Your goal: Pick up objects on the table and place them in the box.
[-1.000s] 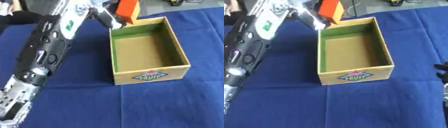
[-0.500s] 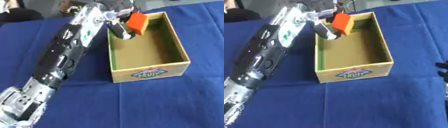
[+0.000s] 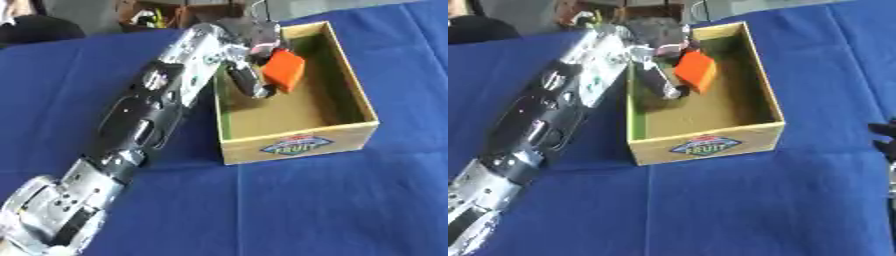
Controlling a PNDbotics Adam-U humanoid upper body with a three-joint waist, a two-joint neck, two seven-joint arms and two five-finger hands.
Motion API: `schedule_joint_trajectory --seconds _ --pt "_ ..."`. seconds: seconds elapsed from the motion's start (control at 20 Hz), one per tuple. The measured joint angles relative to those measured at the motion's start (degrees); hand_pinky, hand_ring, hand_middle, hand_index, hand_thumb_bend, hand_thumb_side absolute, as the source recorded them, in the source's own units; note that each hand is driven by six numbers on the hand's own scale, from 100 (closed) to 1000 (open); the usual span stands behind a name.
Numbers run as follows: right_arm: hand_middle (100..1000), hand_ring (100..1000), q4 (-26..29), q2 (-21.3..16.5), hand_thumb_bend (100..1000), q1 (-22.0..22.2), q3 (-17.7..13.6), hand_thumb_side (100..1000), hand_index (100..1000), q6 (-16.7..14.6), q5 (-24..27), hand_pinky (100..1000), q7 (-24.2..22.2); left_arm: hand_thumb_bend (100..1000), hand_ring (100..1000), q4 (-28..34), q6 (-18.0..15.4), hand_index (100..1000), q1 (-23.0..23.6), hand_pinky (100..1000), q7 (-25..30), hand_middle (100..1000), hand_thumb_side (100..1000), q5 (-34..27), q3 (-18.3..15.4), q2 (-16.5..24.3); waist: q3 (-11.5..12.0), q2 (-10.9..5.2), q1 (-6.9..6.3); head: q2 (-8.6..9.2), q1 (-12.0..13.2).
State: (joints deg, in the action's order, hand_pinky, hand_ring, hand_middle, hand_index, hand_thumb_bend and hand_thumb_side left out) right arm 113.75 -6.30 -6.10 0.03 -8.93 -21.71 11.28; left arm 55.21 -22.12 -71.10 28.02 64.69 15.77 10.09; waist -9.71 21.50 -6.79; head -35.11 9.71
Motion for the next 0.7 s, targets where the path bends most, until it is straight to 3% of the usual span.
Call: schedule_joint_trajectory --seconds 0.2,0.4,0.5,0.6,0.7 --pt "717 962 0.0 0.0 100 0.0 0.0 994 961 0.1 0.0 812 0.1 100 545 -1.8 -0.4 654 0.0 409 0.4 457 248 3.7 0.2 -0.9 -0.2 0.05 -0.23 0.00 0.0" --pt "716 961 0.0 0.0 100 -0.3 0.0 996 961 0.2 0.0 812 0.1 100 700 -2.5 -1.3 808 0.0 505 0.4 626 246 7.2 0.2 -1.1 -0.2 0.05 -0.55 0.00 0.0" --pt "716 960 0.0 0.0 100 -0.3 0.0 996 960 0.3 -0.1 812 0.1 100 821 -2.5 -2.1 935 -0.1 657 1.1 767 252 8.3 0.2 -1.1 -0.2 0.05 -0.56 0.00 0.0" --pt "716 960 0.0 0.0 100 -0.3 0.0 996 960 0.3 -0.1 812 0.1 156 863 -2.6 -2.9 966 -0.1 717 1.9 812 258 9.0 0.2 -1.1 -0.2 0.05 -0.56 0.00 -0.1" --pt "715 960 0.0 0.0 100 -0.3 0.0 997 960 0.4 -0.1 812 0.0 366 964 -2.5 -3.7 1000 -0.2 831 2.8 942 492 9.4 0.2 -1.1 -0.2 0.05 -0.56 0.00 -0.2"
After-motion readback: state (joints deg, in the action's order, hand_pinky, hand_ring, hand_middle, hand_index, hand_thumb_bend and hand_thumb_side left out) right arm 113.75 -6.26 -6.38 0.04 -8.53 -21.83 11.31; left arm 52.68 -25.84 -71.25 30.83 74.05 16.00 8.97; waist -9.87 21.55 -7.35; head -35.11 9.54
